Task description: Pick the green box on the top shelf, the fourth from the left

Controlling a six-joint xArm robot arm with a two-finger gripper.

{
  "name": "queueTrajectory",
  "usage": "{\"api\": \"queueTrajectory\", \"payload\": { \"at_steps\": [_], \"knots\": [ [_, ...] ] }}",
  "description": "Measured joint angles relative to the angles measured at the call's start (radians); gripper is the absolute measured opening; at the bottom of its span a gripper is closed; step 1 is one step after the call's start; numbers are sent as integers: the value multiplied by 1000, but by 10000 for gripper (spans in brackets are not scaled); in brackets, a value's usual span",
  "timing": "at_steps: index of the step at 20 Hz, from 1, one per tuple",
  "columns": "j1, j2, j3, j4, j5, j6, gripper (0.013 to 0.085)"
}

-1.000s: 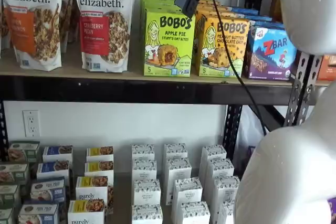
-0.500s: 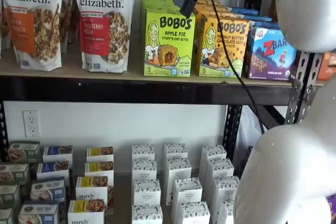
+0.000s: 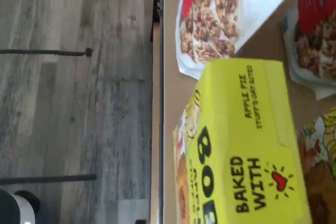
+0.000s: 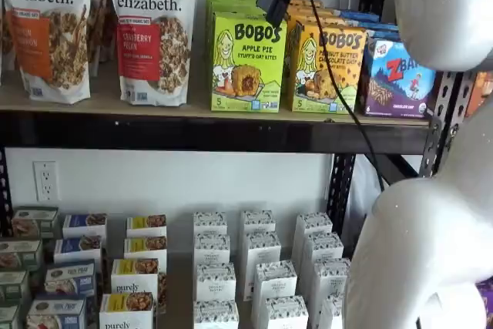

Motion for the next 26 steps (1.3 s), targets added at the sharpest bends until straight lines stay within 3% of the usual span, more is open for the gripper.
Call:
{"api": "queueTrajectory", "payload": {
  "at_steps": [11,26],
  "knots": [
    [-7,30,-4,-36,-8,-22,850],
    [21,25,34,-58,-48,-10,850]
  ]
}}
